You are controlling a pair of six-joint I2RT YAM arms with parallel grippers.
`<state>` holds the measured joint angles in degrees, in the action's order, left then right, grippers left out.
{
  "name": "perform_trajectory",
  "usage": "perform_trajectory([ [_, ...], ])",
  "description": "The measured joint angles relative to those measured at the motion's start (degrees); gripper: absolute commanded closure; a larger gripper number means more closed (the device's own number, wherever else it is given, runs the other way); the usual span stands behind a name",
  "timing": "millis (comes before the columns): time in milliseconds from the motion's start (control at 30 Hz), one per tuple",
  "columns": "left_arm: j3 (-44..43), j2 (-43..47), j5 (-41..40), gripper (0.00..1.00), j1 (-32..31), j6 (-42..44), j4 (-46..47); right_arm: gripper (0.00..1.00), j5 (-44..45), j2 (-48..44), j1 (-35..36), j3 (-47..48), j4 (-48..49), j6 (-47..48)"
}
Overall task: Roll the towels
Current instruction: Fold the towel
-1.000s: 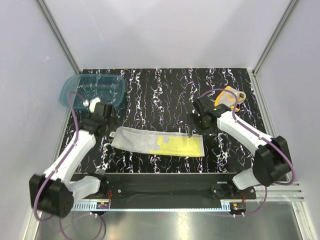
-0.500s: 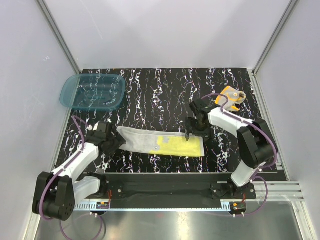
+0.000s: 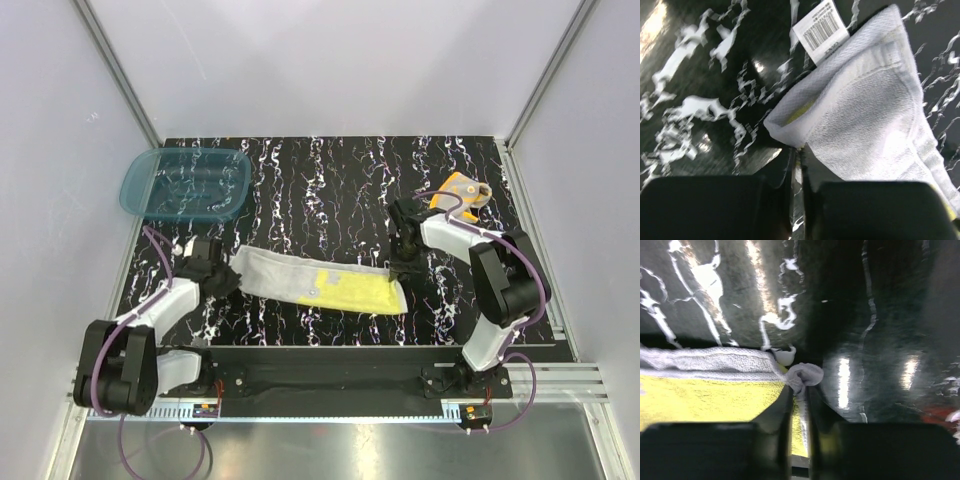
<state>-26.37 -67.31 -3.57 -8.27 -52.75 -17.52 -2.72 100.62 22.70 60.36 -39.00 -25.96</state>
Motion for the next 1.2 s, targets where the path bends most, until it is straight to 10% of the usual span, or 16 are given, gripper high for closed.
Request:
perform_trajectory([
  [700, -44.1, -40.2, -4.0, 1.0, -12.3, 9.5, -4.0, 1.0, -8.6, -25.6, 0.7, -24.2, 6.8, -18.0],
  [1200, -82.3, -64.9, -7.2, 1.0, -14.6, 14.2, -17.8, 1.0, -11.7, -12.7, 18.9, -19.2, 17.1, -30.1],
])
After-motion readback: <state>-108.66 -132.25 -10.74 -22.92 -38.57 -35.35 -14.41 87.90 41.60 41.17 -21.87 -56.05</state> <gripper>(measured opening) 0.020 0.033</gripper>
